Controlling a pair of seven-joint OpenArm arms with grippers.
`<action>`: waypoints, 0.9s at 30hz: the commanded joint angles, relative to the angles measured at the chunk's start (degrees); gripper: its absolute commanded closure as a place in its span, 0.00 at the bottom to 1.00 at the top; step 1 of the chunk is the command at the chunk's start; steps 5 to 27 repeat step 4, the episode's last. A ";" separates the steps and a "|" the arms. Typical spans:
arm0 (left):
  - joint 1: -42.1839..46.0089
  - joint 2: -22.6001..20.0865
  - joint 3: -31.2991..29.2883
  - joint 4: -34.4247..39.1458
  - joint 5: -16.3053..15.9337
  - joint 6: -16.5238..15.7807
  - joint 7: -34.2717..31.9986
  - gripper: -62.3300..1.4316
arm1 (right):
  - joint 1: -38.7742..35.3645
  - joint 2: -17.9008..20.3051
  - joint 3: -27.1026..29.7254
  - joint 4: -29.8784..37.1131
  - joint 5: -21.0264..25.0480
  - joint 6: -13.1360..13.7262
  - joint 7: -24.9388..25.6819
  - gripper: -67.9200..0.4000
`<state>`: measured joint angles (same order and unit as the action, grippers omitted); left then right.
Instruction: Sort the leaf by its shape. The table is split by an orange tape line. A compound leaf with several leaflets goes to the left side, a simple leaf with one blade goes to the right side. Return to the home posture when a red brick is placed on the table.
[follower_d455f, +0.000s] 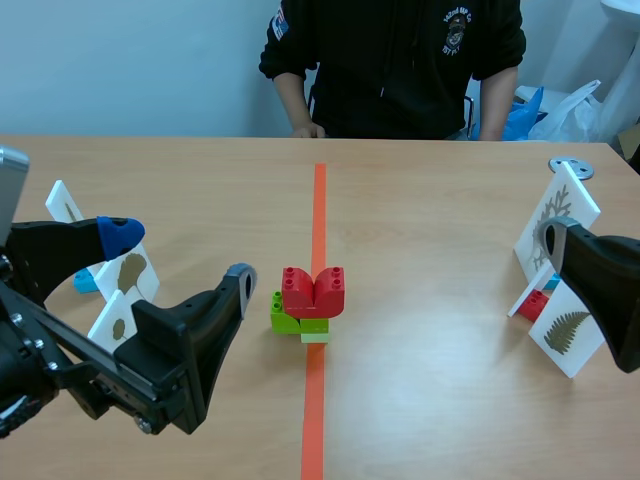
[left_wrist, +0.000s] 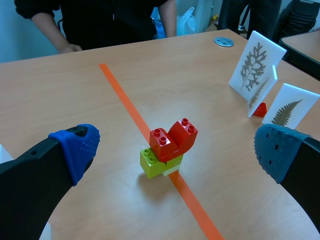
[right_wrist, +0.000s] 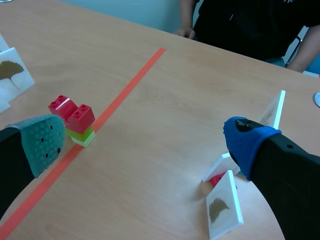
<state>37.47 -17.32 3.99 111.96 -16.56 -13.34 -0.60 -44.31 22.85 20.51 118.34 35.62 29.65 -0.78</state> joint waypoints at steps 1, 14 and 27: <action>0.28 -0.02 -0.09 0.24 -0.37 0.09 -0.83 0.00 | 0.50 0.33 0.00 0.44 0.85 0.00 0.48 0.00; 0.28 -0.02 -0.09 0.24 -0.37 0.09 -0.83 0.00 | 0.50 0.33 0.00 0.44 0.85 0.00 0.48 0.00; 0.28 -0.02 -0.09 0.24 -0.37 0.09 -0.83 0.00 | 0.50 0.33 0.00 0.44 0.85 0.00 0.48 0.00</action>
